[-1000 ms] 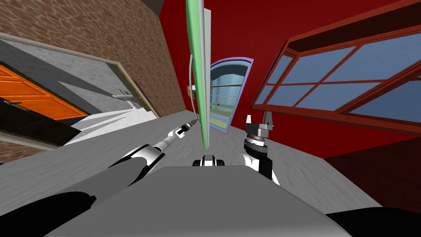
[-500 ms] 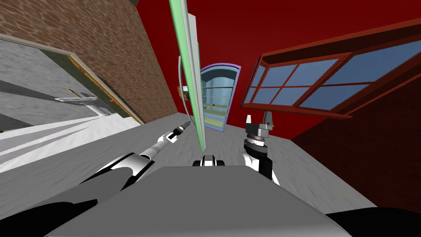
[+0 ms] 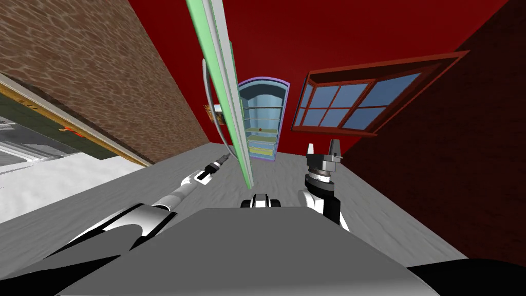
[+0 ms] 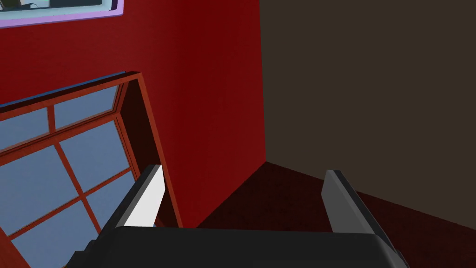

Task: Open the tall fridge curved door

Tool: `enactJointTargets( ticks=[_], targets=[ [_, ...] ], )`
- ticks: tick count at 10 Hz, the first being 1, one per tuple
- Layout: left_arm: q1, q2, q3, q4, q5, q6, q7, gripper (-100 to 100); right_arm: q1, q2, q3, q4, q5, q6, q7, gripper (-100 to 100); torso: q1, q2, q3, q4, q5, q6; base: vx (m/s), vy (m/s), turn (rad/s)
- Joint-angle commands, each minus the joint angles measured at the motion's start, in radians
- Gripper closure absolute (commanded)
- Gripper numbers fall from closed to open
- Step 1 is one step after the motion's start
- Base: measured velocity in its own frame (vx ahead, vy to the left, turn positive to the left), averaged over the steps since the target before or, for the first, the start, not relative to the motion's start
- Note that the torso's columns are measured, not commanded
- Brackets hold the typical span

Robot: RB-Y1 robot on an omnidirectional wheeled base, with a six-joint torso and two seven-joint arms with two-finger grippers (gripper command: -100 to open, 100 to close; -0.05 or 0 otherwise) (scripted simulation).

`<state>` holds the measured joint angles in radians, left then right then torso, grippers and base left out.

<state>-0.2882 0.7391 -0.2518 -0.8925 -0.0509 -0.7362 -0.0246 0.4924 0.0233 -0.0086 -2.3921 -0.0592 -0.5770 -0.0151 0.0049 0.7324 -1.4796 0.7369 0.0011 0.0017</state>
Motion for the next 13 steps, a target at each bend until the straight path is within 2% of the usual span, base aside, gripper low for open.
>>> enactJointTargets(
  ticks=[1, 2, 4, 5, 6, 8, 9, 10, 13],
  targets=[
    [0.064, 0.036, 0.02, 0.004, 0.026, -0.019, -0.003, 100, 0.0, 0.0, 0.0, 0.0, 0.0, 0.0, 0.0, 0, -0.002, 0.003, 0.002, 0.001, 0.0, -0.001, -0.019, 0.158, -0.216],
    [0.108, 0.081, 0.057, -0.014, 0.073, -0.046, -0.011, 100, 0.0, 0.0, 0.0, 0.0, 0.0, 0.0, 0.0, 0, -0.009, 0.003, 0.002, 0.0, -0.002, -0.002, -0.06, 0.201, -0.349],
    [0.142, 0.087, 0.057, -0.014, 0.073, -0.046, -0.011, 100, 0.0, 0.0, 0.0, 0.0, 0.0, 0.0, 0.0, 0, -0.006, 0.007, 0.005, 0.002, -0.001, -0.001, -0.072, 0.148, -0.303],
    [0.171, 0.12, 0.094, -0.031, 0.118, -0.073, -0.019, 100, 0.0, 0.0, 0.0, 0.0, 0.0, 0.0, 0.0, 0, -0.01, 0.006, 0.004, 0.001, -0.002, -0.003, -0.104, 0.174, -0.383],
    [0.204, 0.138, 0.094, -0.031, 0.121, -0.073, -0.019, 100, 0.0, 0.0, 0.0, 0.0, 0.0, 0.0, 0.0, 0, -0.005, 0.007, 0.004, 0.003, -0.002, 0.0, -0.127, 0.184, -0.484],
    [0.22, 0.138, 0.094, -0.031, 0.121, -0.073, -0.019, 100, 0.0, 0.0, 0.0, 0.0, 0.0, 0.0, 0.0, 0, -0.009, 0.004, 0.003, 0.001, -0.002, -0.003, -0.044, 0.046, 0.017],
    [0.257, 0.186, 0.132, -0.049, 0.168, -0.1, -0.027, 100, 0.001, 0.0, 0.0, 0.0, 0.0, 0.0, 0.0, 0, -0.011, 0.001, 0.001, 0.0, -0.003, -0.002, -0.102, 0.146, -0.254],
    [0.257, 0.193, 0.121, -0.088, 0.157, -0.059, -0.006, -100, 0.0, 0.0, 0.0, 0.0, 0.0, 0.0, 0.0, 0, -0.002, 0.007, 0.004, 0.001, -0.001, -0.001, -0.076, 0.087, -0.085],
    [0.256, 0.266, 0.121, -0.113, 0.178, -0.039, 0.049, -100, 0.001, 0.001, 0.0, 0.0, 0.0, 0.0, 0.0, 0, -0.012, 0.002, 0.001, 0.0, -0.003, -0.001, 0.015, -0.088, 0.04]
  ],
)
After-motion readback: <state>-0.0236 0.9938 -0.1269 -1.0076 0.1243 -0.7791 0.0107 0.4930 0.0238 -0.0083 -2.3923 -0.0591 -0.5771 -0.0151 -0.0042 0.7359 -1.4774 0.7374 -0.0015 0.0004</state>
